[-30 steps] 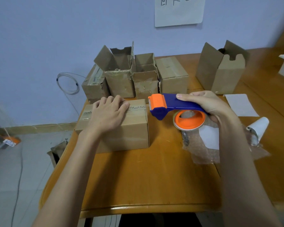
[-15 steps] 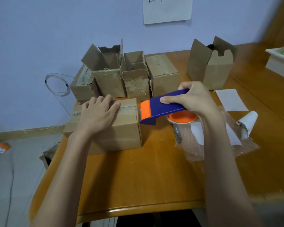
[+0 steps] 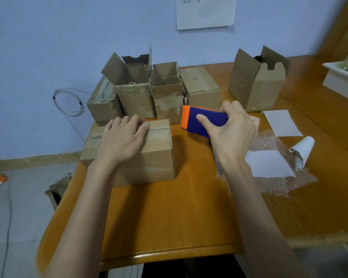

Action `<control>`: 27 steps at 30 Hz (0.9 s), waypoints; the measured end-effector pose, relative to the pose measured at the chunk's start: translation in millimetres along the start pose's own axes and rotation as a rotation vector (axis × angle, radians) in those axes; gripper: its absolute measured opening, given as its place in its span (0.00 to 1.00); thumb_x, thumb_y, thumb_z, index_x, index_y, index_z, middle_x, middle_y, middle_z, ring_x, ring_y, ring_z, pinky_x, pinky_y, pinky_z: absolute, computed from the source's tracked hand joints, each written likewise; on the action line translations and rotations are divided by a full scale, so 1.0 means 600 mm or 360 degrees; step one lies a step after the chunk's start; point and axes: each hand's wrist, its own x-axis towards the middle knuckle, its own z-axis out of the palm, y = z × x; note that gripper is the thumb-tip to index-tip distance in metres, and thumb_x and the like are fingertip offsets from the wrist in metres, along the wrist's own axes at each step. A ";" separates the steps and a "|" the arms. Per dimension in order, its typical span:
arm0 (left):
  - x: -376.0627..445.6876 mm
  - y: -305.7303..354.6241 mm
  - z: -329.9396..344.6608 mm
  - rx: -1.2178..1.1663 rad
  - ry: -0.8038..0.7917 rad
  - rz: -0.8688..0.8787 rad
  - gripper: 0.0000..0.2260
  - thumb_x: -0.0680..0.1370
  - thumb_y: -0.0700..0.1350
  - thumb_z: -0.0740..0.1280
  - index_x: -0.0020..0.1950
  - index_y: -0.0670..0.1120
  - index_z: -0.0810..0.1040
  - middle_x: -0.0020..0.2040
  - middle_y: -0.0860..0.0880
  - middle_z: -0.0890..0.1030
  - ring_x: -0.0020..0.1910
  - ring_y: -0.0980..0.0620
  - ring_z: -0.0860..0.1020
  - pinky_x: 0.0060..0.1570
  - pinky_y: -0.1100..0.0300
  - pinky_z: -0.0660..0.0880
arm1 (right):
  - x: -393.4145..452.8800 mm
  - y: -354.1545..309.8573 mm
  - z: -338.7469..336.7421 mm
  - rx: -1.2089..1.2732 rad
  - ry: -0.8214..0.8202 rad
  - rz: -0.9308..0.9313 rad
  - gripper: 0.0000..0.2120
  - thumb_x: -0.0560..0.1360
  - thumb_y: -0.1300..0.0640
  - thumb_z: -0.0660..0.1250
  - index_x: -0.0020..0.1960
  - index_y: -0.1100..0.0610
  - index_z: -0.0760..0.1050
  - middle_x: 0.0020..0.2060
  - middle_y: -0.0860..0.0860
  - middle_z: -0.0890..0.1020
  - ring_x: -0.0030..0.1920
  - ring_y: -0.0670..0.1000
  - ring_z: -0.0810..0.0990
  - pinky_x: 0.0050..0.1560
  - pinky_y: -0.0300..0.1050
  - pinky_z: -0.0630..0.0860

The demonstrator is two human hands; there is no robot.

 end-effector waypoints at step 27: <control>-0.108 -0.053 0.020 -0.1347 0.0944 -0.0857 0.16 0.82 0.48 0.60 0.66 0.47 0.78 0.60 0.53 0.80 0.60 0.57 0.75 0.54 0.65 0.69 | -0.094 -0.144 0.001 0.0980 -0.1291 0.0552 0.32 0.82 0.45 0.56 0.79 0.47 0.42 0.78 0.44 0.49 0.77 0.47 0.51 0.74 0.45 0.50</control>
